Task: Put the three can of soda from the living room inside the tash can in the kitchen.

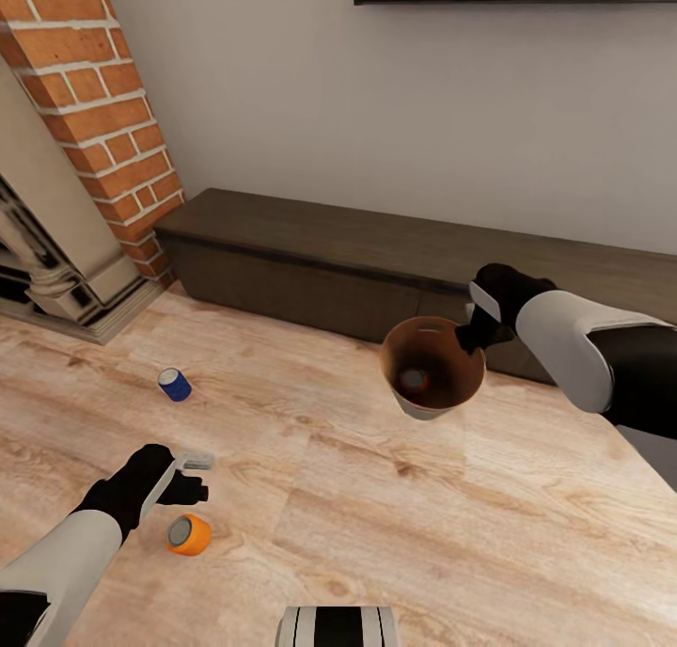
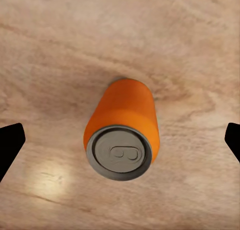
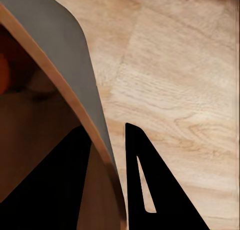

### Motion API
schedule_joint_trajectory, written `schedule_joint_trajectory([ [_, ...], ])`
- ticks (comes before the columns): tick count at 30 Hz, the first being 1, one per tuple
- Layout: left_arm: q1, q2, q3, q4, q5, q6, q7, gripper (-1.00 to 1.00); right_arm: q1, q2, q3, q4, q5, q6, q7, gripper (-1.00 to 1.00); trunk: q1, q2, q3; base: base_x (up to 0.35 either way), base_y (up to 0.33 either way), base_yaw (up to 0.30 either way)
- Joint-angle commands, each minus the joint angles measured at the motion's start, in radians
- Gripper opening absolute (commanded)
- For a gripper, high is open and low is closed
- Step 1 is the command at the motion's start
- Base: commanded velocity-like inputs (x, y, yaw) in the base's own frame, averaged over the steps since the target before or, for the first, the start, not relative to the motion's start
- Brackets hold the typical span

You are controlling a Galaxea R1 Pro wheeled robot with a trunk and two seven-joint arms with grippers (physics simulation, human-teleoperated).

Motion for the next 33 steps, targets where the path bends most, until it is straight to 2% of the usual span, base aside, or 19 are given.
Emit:
schedule_joint_trajectory([
  [1,0.000,0.000,0.000,0.000,0.000,0.000,0.000,1.00,-0.001,0.000,0.003,0.000,-0.002,0.000,0.000,-1.00,0.000,0.000,0.000,0.000,0.000,0.000],
  [5,0.000,0.000,0.000,0.000,0.000,0.000,0.000,1.00,-0.002,-0.005,0.017,-0.001,-0.002,0.000,0.000,-1.00,0.000,0.000,-0.001,0.000,0.000,0.000],
  [18,0.000,-0.001,0.000,0.000,-0.001,0.000,0.000,1.00,-0.003,-0.010,0.017,-0.002,-0.002,0.000,0.001,-1.00,0.006,-0.003,-0.068,0.000,0.000,0.000],
  [26,0.000,-0.002,0.000,0.000,0.000,0.000,0.000,1.00,-0.003,-0.007,0.020,-0.002,-0.002,0.000,0.001,-1.00,0.006,-0.003,-0.080,0.000,0.000,0.000],
  [33,0.000,-0.002,0.000,0.000,0.001,0.000,0.000,1.00,-0.003,-0.001,0.023,-0.002,-0.002,0.000,0.001,-1.00,0.009,-0.005,-0.113,0.000,0.000,0.000],
])
